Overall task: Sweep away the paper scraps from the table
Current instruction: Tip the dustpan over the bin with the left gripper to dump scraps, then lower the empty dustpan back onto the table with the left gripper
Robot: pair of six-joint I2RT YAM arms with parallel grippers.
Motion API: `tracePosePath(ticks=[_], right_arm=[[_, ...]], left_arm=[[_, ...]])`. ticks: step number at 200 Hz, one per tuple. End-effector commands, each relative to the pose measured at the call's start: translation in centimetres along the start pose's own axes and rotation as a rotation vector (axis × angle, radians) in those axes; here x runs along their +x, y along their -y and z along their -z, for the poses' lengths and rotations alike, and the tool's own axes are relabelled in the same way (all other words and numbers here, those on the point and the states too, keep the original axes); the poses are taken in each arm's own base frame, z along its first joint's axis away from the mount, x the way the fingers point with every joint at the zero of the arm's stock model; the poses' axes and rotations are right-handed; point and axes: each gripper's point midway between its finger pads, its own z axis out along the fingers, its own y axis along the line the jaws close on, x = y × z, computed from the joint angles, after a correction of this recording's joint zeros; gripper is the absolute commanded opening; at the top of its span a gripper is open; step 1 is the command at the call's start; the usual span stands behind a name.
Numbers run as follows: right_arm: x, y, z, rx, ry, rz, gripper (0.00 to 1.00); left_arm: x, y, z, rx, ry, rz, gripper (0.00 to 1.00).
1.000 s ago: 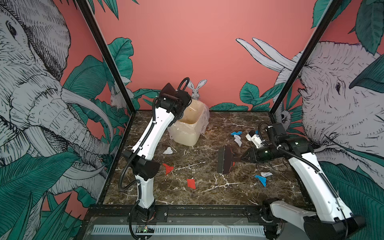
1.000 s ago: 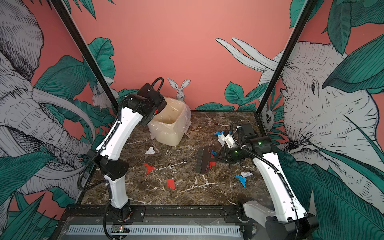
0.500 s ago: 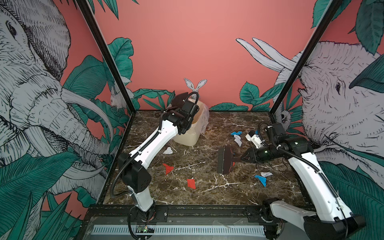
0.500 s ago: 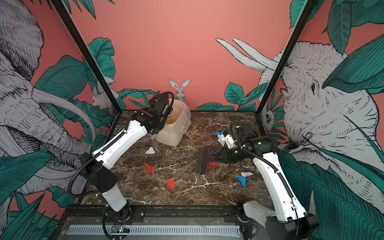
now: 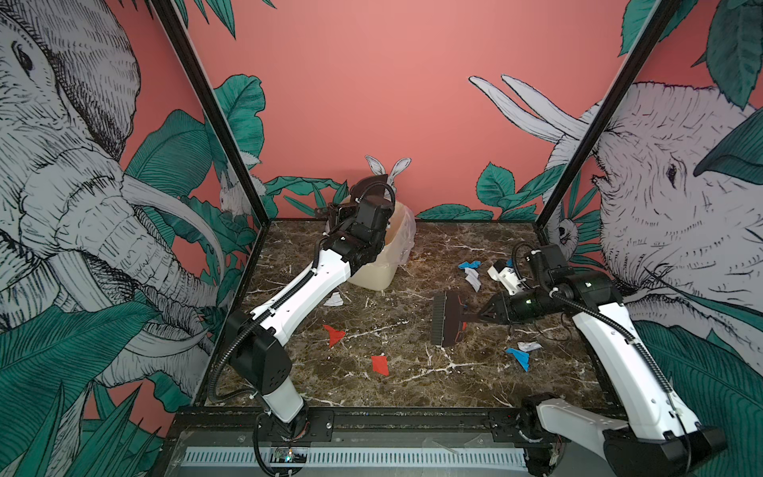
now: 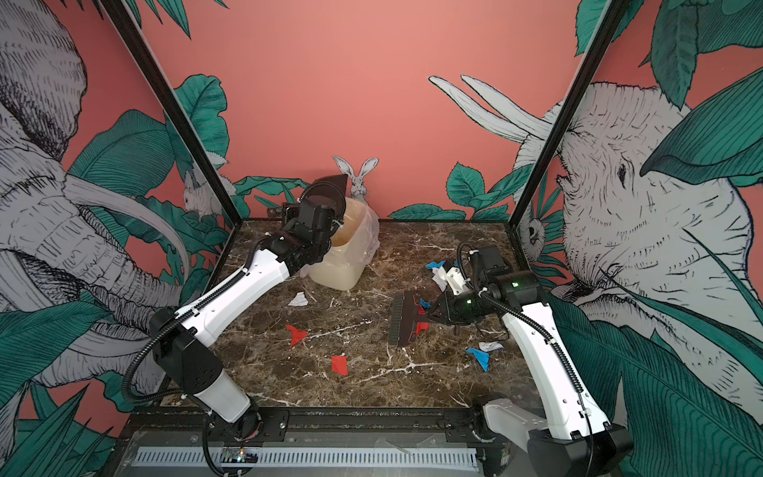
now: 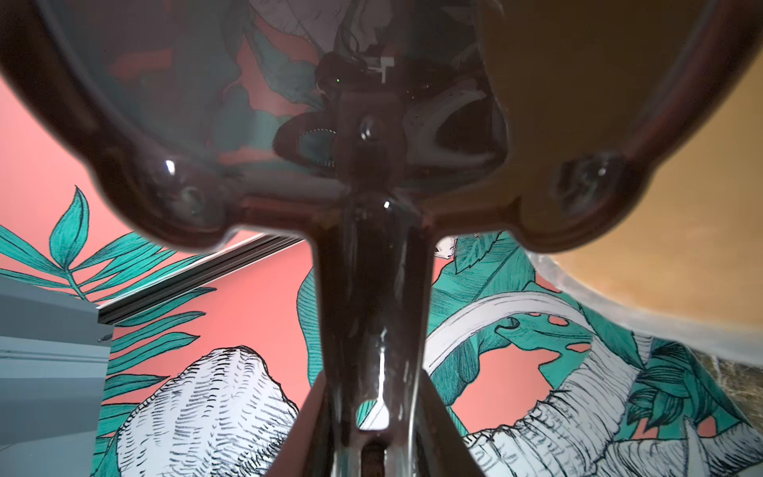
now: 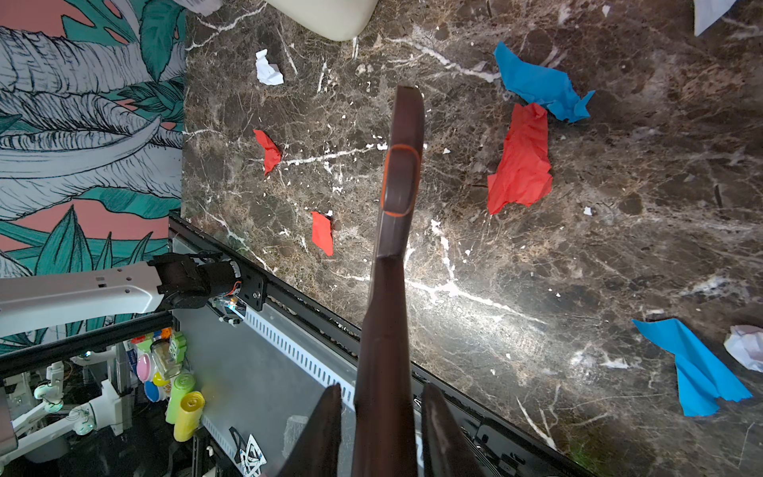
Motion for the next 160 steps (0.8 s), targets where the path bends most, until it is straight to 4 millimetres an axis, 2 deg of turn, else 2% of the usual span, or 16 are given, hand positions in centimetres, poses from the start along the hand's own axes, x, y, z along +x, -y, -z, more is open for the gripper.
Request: tracePosePath(ticks=[1,29,65,69,89,125,144,160], right_arm=[[-0.1,-0.4,0.3,-0.008,0.008,0.014,0.00],[-0.4,-0.2,0.6,0.013,0.020,0.027,0.00],[-1.0,0.9,1.3,0.106,0.029,0.066,0.00],[-1.0,1.0,1.4,0.116,0.031,0.069,0.00],[-1.1,2.2,2.1,0.201,0.034,0.092,0.00],[-0.5,5.9,3.7,0.437,0.012,0.127,0.00],[-0.4,7.8,4.7,0.554,0.004,0.134,0.00],[-0.3,9.1,5.7,0.633,0.000,0.125,0.00]], left_arm=[[2.7,-2.6,1.0,-0.047,-0.019,0.081,0.00],[3.7,-4.6,1.7,-0.067,-0.001,0.201,0.00],[5.0,-7.3,4.0,-0.061,0.044,0.402,0.00],[4.4,-7.5,5.1,-0.061,0.074,0.413,0.00],[3.3,-7.7,7.4,-0.044,0.132,0.472,0.00],[0.2,-6.3,11.8,0.039,0.252,0.510,0.00],[-1.0,-4.1,13.4,0.156,0.303,0.533,0.00],[-2.5,-1.4,14.7,0.302,0.351,0.553,0.00]])
